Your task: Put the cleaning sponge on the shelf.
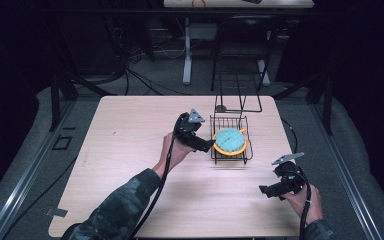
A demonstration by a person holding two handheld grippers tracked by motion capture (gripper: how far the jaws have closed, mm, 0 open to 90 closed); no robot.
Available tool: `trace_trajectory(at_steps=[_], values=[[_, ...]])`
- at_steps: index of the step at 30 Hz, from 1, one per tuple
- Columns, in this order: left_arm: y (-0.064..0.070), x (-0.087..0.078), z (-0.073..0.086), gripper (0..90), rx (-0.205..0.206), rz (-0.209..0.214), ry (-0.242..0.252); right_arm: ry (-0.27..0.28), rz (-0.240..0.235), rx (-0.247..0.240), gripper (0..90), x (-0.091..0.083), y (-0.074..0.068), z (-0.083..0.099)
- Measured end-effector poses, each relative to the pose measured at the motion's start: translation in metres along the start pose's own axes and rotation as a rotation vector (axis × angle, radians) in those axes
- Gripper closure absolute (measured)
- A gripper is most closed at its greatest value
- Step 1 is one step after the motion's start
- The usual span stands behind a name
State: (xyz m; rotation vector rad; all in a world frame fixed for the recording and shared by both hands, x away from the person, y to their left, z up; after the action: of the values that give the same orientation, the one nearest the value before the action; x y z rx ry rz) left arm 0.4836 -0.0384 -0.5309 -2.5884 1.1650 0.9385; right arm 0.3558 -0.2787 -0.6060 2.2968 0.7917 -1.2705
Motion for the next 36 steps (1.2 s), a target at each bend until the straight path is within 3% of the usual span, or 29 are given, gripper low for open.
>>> trace_trajectory(at_steps=[14,23,33,36], values=[[-0.022,-0.054,0.025,0.2,0.025,-0.06,-0.056,0.0,-0.006,0.006,0.1,0.001,-0.001,0.0],[-0.037,-0.089,0.048,0.1,0.001,-0.091,-0.067,-0.003,-0.003,0.005,0.0,0.001,-0.001,0.0],[-0.058,-0.124,0.092,0.2,-0.052,-0.15,-0.105,-0.006,-0.006,0.004,0.1,0.002,-0.002,0.0],[-0.064,-0.133,0.114,0.2,-0.086,-0.163,-0.13,-0.005,-0.001,-0.002,0.1,0.002,-0.001,0.001]])
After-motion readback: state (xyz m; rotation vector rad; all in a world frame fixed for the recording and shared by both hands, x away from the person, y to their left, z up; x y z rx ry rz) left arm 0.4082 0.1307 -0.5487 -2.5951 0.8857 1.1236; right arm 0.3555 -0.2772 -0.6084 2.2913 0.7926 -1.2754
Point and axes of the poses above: each handheld gripper's, and its own axes: x roughly forward along the jaws, z roughly out of its underside, y roughly to its right, the point moved 9 cm from there along x, roughly forward along the jaws, and after that the axes turned 10 degrees about -x, right-handed, at the moved point
